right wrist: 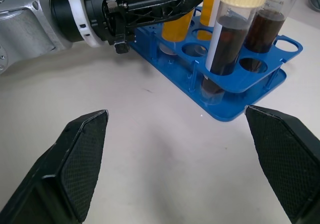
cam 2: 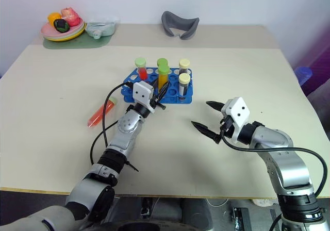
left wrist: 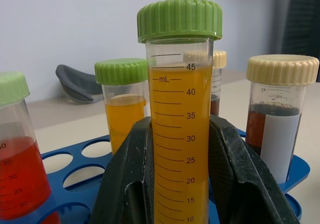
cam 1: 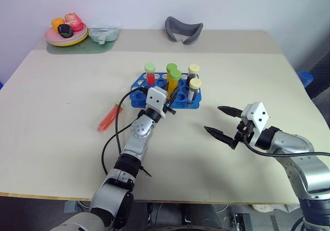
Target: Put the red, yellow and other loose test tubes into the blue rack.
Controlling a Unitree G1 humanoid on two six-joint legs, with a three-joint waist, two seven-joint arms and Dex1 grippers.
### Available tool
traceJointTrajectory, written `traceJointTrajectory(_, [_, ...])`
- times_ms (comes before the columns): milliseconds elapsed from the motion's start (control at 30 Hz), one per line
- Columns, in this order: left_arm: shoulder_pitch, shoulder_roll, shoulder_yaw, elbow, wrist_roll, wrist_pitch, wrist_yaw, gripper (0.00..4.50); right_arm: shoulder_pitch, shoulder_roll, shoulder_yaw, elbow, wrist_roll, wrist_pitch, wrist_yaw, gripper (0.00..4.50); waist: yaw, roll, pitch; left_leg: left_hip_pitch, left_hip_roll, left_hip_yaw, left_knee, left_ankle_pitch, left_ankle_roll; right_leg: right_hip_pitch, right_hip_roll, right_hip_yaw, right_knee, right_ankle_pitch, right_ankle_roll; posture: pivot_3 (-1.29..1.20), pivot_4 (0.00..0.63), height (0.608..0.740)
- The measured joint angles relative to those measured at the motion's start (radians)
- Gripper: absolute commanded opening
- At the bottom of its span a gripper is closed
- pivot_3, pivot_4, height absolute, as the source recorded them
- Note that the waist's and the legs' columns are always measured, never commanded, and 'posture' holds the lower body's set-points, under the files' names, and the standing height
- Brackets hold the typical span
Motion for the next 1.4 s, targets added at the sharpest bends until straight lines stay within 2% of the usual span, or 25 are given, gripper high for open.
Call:
traceJointTrajectory(67, [0.002,-0.004,0.004,-0.003,-0.006,0.014,-0.001,0.85,-0.004,0.0,0.0,-0.003,0.001,0.012,-0.003,4.5,0.0,0.0,0.0,0.0,0.0,0.0,0.0,0.0,0.0,0.0,0.0,0.0,0.0,0.0,0.0,0.0,0.15,0.735])
traceJointTrajectory(100, [0.003,-0.006,0.005,-0.005,-0.014,0.026,-0.001,1.88,-0.005,0.0,0.0,-0.003,0.001,0.014,-0.004,4.5,0.0,0.0,0.0,0.0,0.0,0.0,0.0,0.0,0.0,0.0,0.0,0.0,0.0,0.0,0.0,0.0,0.15,0.735])
traceJointTrajectory(267, [0.011,-0.005,0.023,-0.034,-0.038,0.065,-0.012,4.44,-0.014,0.0,0.0,-0.003,0.001,0.015,-0.003,4.5,-0.001,0.0,0.0,0.0,0.0,0.0,0.0,0.0,0.0,0.0,0.0,0.0,0.0,0.0,0.0,0.0,0.15,0.735])
traceJointTrajectory(433, [0.044,0.012,0.023,-0.097,-0.034,0.081,-0.012,4.44,-0.015,0.0,0.0,0.001,0.0,0.01,0.006,4.5,-0.001,0.0,0.0,0.0,0.0,0.0,0.0,0.0,0.0,0.0,0.0,0.0,0.0,0.0,0.0,0.0,0.15,0.735])
traceJointTrajectory(600, [0.162,0.066,0.024,-0.307,-0.081,0.174,-0.062,4.44,-0.006,0.0,0.0,0.004,-0.001,-0.001,0.013,4.5,-0.002,0.0,0.0,0.0,0.001,0.0,0.0,0.0,0.0,0.0,0.0,0.0,0.0,0.0,0.0,0.0,0.15,0.735])
traceJointTrajectory(767, [0.297,0.181,0.044,-0.582,-0.159,0.315,-0.127,4.44,-0.008,0.001,0.0,0.003,-0.001,0.0,0.01,4.5,-0.003,0.0,0.0,0.0,0.001,0.0,0.0,0.0,0.0,0.0,0.0,0.001,0.001,0.0,0.0,0.0,0.15,0.735])
traceJointTrajectory(900, [0.408,0.304,0.121,-0.792,-0.268,0.488,-0.163,4.44,-0.014,0.002,0.002,0.002,0.0,0.013,0.005,4.5,-0.004,0.001,0.0,0.0,0.002,0.0,0.0,0.0,0.0,0.0,-0.002,0.002,0.001,0.0,0.0,0.0,0.15,0.735])
traceJointTrajectory(967, [0.431,0.346,0.156,-0.872,-0.313,0.596,-0.149,4.44,-0.022,0.003,0.007,0.002,0.0,0.015,0.006,4.5,0.0,0.001,0.0,0.0,0.001,-0.001,0.0,0.0,0.0,0.001,-0.002,0.001,0.001,0.0,0.0,0.0,0.15,0.735])
traceJointTrajectory(1100, [0.403,0.439,0.229,-0.981,-0.4,0.943,-0.048,4.44,-0.039,0.006,0.016,0.005,0.001,0.014,0.014,4.5,-0.001,0.0,0.0,0.0,0.001,-0.001,0.0,-0.001,0.001,0.001,-0.001,0.001,0.001,0.0,0.0,0.0,0.15,0.735])
traceJointTrajectory(1233, [0.191,0.457,0.377,-1.014,-0.523,1.302,0.133,4.44,-0.047,0.014,0.032,0.031,-0.001,0.008,0.034,4.5,-0.002,-0.001,0.0,-0.001,0.001,-0.002,0.001,-0.001,0.001,0.001,-0.001,0.001,0.001,0.0,0.0,0.0,0.15,0.735])
traceJointTrajectory(1367, [0.064,0.532,0.408,-1.043,-0.572,1.613,0.206,4.44,-0.052,0.02,0.034,0.069,-0.005,-0.022,0.051,4.5,-0.007,-0.001,0.0,-0.001,0.001,-0.001,0.0,-0.001,0.001,0.0,-0.001,0.001,0.0,0.0,0.0,0.0,0.15,0.735])
traceJointTrajectory(1400, [0.038,0.571,0.403,-1.037,-0.58,1.737,0.21,4.44,-0.051,0.02,0.034,0.084,-0.006,-0.037,0.059,4.5,-0.009,-0.001,0.0,-0.001,0.001,-0.001,-0.001,0.0,0.001,-0.001,0.0,0.001,0.001,0.0,0.0,0.0,0.15,0.735])
